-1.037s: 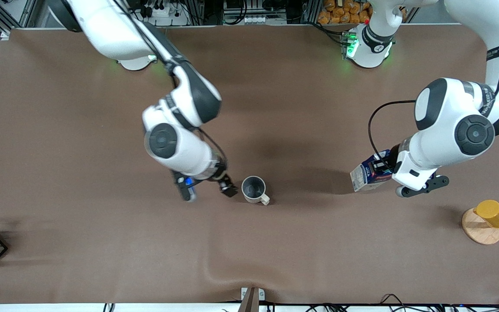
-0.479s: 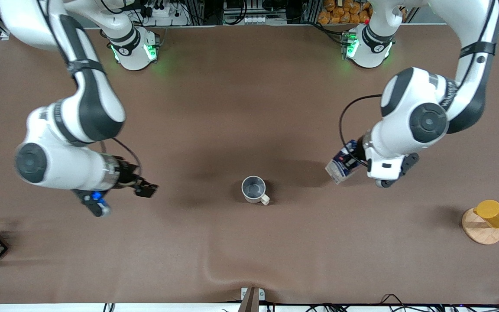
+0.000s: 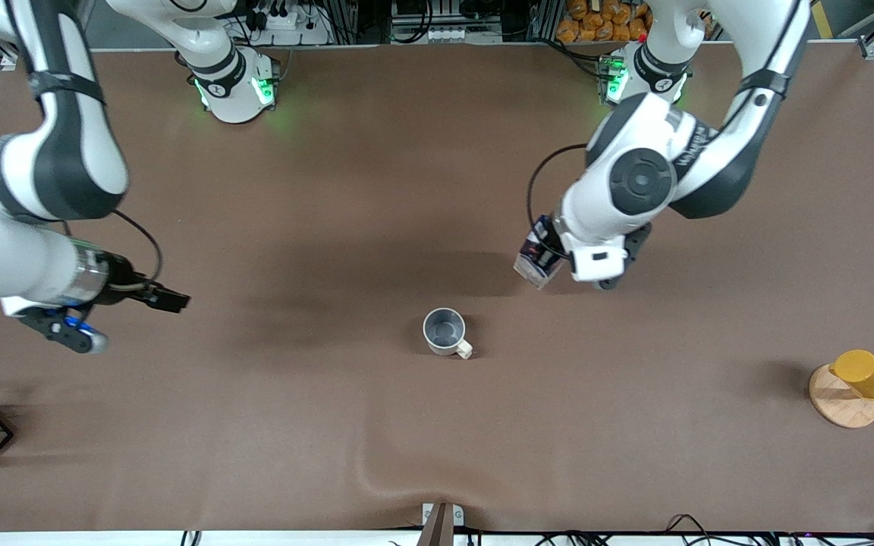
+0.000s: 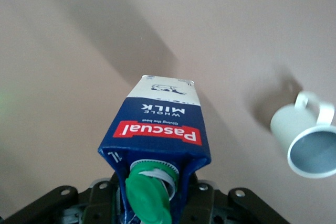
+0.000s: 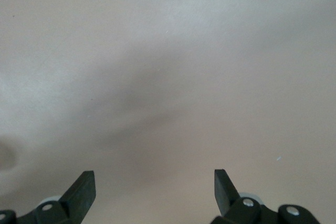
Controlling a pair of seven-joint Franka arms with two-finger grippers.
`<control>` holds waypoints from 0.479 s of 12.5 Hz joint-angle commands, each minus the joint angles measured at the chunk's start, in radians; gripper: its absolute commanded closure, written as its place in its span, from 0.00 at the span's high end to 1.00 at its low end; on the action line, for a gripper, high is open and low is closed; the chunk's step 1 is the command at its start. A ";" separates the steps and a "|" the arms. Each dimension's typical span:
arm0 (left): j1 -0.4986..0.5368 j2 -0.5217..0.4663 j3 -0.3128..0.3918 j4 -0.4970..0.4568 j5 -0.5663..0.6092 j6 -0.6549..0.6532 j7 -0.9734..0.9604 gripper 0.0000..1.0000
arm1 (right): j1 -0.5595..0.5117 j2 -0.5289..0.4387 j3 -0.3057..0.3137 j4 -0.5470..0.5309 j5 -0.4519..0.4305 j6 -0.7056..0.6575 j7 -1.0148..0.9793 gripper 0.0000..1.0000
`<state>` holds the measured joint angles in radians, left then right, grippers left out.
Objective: Place milk next to cup
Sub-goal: 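Retract the right gripper while the left gripper lifts the milk toward the mug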
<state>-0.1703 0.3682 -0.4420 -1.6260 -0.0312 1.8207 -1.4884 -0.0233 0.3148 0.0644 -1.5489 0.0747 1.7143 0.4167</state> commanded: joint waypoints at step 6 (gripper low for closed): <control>-0.130 0.069 0.002 0.072 0.056 0.008 0.543 0.44 | -0.064 -0.212 0.020 -0.046 -0.096 -0.051 -0.413 1.00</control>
<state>-0.3131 0.4352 -0.4420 -1.5854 0.0588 1.8393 -1.1138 -0.0678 0.1646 0.0649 -1.5567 0.0177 1.6629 0.0737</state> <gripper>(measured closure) 0.559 0.000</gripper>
